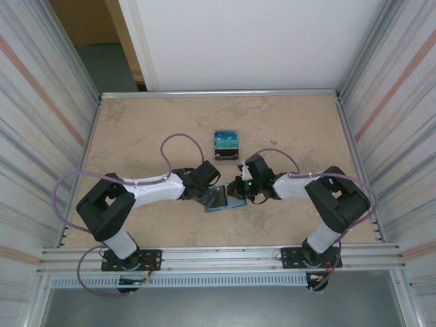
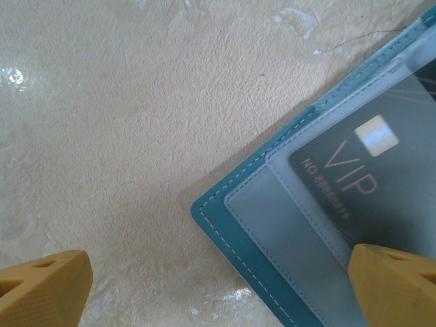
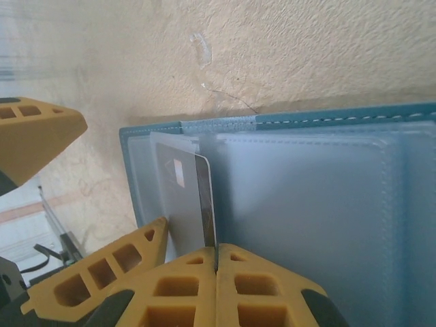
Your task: Take the credit cards out of the card holder
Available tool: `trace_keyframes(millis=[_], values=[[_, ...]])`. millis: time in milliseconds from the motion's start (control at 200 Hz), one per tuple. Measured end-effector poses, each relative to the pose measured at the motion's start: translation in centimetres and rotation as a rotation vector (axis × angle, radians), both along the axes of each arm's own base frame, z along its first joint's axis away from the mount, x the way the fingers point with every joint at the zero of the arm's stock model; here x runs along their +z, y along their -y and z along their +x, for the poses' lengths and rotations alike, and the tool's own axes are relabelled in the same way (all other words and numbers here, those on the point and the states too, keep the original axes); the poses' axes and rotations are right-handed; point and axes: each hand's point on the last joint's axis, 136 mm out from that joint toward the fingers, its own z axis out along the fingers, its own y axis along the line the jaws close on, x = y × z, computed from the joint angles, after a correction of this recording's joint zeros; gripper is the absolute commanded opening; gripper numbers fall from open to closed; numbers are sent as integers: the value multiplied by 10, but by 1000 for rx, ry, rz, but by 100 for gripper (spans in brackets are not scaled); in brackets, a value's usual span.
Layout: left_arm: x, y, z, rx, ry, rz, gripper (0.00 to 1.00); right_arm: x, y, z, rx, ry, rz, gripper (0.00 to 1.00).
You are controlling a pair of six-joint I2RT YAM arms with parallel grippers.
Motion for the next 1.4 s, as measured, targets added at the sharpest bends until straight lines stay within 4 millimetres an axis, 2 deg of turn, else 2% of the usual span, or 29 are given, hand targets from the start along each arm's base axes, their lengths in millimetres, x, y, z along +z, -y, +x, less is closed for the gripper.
trace_keyframes(millis=[256,456,687,932,1017,1213,1403], values=[[0,-3,4,-1,4,5,97,5,16,5,-32,14,-40,0],[1,-3,6,-30,16,12,98,2,23,2,-28,8,-74,0],[1,-1,7,-57,22,19,98,12,8,0,10,32,-58,19],[-1,-1,8,-57,22,18,98,16,-3,-6,42,52,-42,23],[-1,0,8,-57,23,17,98,15,-7,-8,54,53,-41,21],[-1,0,8,-57,23,17,98,5,-9,-11,57,33,-55,3],[-1,0,9,-56,25,15,98,7,-4,-8,45,50,-85,1]])
